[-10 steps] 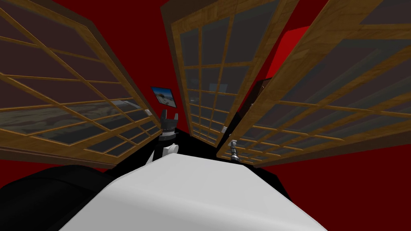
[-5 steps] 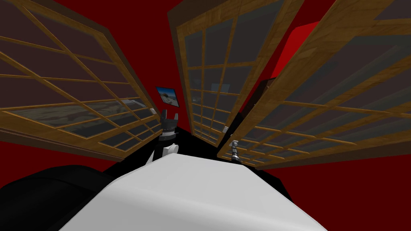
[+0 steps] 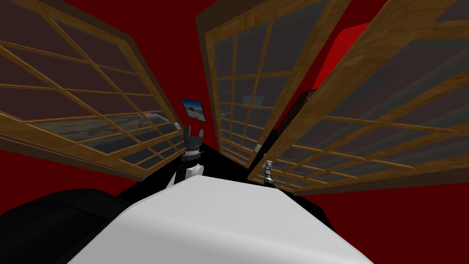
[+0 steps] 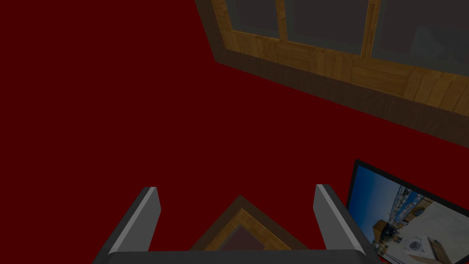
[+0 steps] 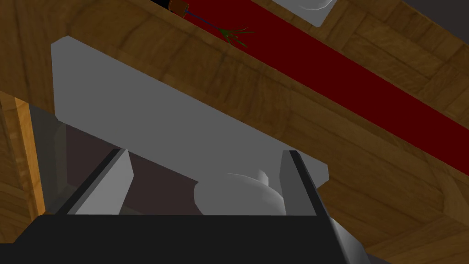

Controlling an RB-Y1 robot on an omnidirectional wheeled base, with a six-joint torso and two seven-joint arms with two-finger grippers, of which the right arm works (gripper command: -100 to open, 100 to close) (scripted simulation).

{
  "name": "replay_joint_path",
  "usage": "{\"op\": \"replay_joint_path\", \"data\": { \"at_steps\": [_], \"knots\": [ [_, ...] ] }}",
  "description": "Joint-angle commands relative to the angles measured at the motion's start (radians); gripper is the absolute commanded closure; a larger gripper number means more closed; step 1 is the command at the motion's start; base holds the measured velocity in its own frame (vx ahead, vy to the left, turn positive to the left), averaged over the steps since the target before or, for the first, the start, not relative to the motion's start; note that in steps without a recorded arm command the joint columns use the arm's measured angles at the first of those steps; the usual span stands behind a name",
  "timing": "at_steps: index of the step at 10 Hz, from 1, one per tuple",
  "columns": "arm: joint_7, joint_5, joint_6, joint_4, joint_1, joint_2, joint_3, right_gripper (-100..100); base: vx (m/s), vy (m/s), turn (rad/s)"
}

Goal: Pull the door open

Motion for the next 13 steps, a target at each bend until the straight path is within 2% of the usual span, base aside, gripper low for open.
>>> {"op": "replay_joint_path", "data": {
  "at_steps": [1, 2, 3, 4, 5, 9, 10, 11, 12, 13],
  "knots": [
    [-0.032, -0.014, 0.008, 0.016, 0.004, -0.021, -0.011, 100, -0.028, -0.002, 0.041],
    [-0.032, -0.014, 0.008, 0.016, 0.004, -0.021, -0.011, 100, -0.011, 0.004, -0.019],
    [-0.070, -0.027, 0.008, 0.017, 0.003, -0.025, -0.006, 100, -0.032, -0.003, 0.100],
    [-0.073, -0.027, 0.008, 0.017, 0.003, -0.025, -0.006, 100, -0.029, -0.001, 0.069],
    [-0.115, -0.040, 0.007, 0.018, 0.002, -0.029, 0.000, 100, -0.027, -0.005, 0.088],
    [-0.115, -0.040, 0.007, 0.018, 0.002, -0.029, 0.000, 100, -0.011, -0.003, 0.009],
    [-0.156, -0.053, 0.006, 0.019, 0.000, -0.033, 0.006, 100, -0.022, -0.002, 0.088],
    [-0.156, -0.053, 0.006, 0.019, 0.000, -0.033, 0.006, 100, -0.034, -0.024, 0.068],
    [-0.198, -0.067, 0.005, 0.020, -0.001, -0.038, 0.011, 100, -0.040, -0.016, 0.108],
    [-0.198, -0.067, 0.005, 0.020, -0.001, -0.038, 0.011, 100, -0.033, -0.013, 0.043]
  ]
}}
